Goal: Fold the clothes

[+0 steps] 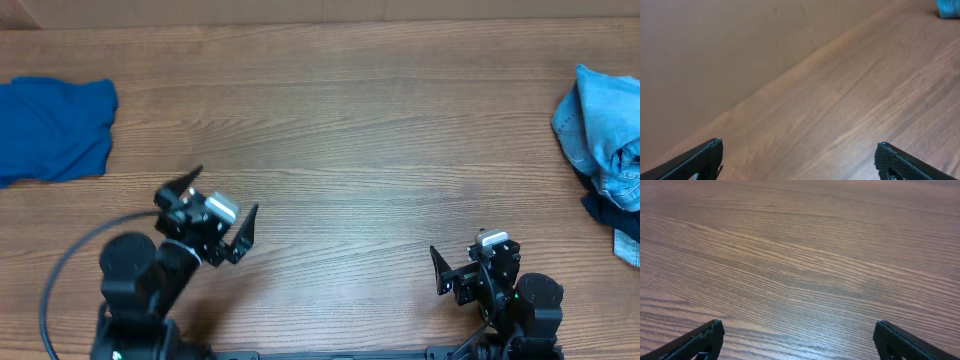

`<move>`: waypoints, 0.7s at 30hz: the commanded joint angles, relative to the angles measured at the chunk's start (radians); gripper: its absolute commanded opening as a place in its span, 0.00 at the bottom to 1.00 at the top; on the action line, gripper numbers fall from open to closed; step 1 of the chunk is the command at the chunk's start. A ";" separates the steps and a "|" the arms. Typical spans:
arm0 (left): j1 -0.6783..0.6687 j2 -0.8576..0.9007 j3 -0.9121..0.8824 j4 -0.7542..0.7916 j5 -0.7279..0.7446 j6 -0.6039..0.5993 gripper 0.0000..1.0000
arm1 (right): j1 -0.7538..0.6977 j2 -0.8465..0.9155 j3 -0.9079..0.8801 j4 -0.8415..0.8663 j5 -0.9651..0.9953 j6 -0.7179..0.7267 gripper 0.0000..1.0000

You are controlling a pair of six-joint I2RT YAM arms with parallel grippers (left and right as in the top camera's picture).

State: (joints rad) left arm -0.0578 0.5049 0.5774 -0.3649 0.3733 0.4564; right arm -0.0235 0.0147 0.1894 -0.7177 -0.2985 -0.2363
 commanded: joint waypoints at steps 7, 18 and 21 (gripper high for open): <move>-0.002 -0.297 -0.304 0.035 0.013 -0.015 1.00 | 0.004 -0.012 -0.006 0.005 0.007 0.000 1.00; 0.002 -0.487 -0.467 0.062 0.013 -0.016 1.00 | 0.004 -0.012 -0.006 0.005 0.007 0.000 1.00; 0.003 -0.501 -0.487 0.080 0.013 -0.019 1.00 | 0.004 -0.012 -0.006 0.005 0.007 0.000 1.00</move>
State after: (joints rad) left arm -0.0574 0.0280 0.1177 -0.3046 0.3752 0.4484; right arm -0.0238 0.0147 0.1894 -0.7181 -0.2985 -0.2363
